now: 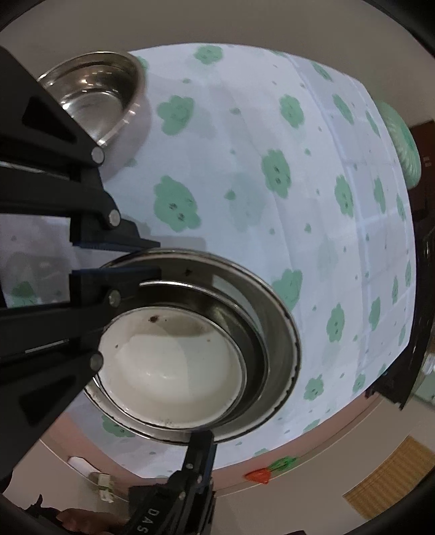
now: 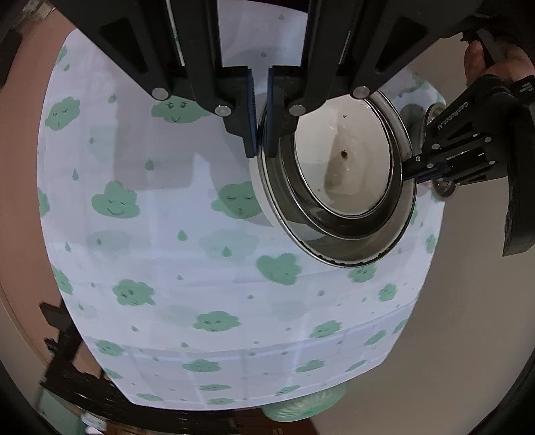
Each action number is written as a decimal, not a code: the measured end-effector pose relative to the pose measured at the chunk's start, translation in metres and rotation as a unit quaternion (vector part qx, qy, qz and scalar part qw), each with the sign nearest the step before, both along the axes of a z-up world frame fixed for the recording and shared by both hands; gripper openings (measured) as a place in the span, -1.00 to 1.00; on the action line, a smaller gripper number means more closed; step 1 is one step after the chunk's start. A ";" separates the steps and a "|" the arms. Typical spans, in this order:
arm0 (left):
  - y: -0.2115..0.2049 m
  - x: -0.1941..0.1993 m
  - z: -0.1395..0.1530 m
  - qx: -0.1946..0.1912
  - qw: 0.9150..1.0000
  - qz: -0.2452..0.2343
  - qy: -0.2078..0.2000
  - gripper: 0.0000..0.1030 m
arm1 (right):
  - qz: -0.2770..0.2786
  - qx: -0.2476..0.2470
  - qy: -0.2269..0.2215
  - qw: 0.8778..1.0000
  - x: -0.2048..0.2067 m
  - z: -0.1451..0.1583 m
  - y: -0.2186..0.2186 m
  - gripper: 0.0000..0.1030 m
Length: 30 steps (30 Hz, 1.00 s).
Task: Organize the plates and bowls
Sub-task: 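Lift and carry both nested bowl stacks toward each other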
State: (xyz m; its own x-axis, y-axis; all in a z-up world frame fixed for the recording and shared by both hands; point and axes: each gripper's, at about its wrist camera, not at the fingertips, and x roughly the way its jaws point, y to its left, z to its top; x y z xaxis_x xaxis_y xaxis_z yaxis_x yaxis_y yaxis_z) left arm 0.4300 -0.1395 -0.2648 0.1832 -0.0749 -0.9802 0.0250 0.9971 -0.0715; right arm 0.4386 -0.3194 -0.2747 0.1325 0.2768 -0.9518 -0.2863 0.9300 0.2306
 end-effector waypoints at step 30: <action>0.161 -0.076 0.037 0.021 0.990 0.137 -0.015 -0.96 | 0.162 0.015 0.008 0.987 -0.032 0.025 0.173 -0.87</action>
State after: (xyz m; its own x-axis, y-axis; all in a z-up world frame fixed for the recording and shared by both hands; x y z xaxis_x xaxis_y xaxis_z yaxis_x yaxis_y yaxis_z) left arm 0.3539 0.0215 -0.2276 0.2202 0.0219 -0.9752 -0.2451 0.9689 -0.0336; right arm 0.4069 -0.1465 -0.2497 0.0177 0.3296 -0.9439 -0.5635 0.7832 0.2629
